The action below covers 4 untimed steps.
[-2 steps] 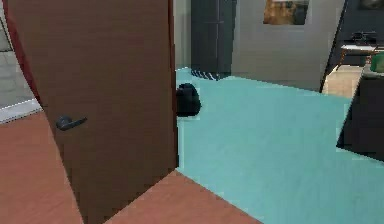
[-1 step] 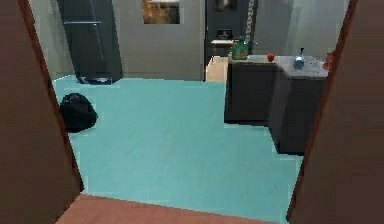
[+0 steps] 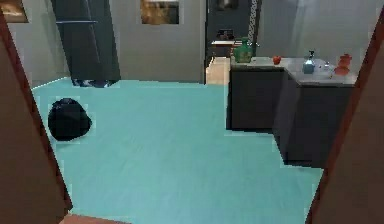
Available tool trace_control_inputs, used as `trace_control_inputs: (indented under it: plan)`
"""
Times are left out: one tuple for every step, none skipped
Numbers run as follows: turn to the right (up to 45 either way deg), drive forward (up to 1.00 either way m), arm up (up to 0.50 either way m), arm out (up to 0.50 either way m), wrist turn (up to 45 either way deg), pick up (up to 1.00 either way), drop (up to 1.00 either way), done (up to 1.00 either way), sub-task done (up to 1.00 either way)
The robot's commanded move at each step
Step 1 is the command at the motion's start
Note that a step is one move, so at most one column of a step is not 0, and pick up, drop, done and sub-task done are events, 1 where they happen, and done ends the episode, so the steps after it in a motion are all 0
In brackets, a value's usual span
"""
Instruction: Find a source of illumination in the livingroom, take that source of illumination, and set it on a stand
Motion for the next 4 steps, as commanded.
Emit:
trace_control_inputs:
  plan:
    - [0.0, 1.0, 0.0, 0.0, 0.0, 0.0, 0.0, 0.0, 0.0]
    - [-3.0, 0.0, 0.0, 0.0, 0.0, 0.0, 0.0, 0.0, 0.0]
    - [0.0, 1.0, 0.0, 0.0, 0.0, 0.0, 0.0, 0.0, 0.0]
    - [0.0, 0.35, 0.0, 0.0, 0.0, 0.0, 0.0, 0.0, 0.0]
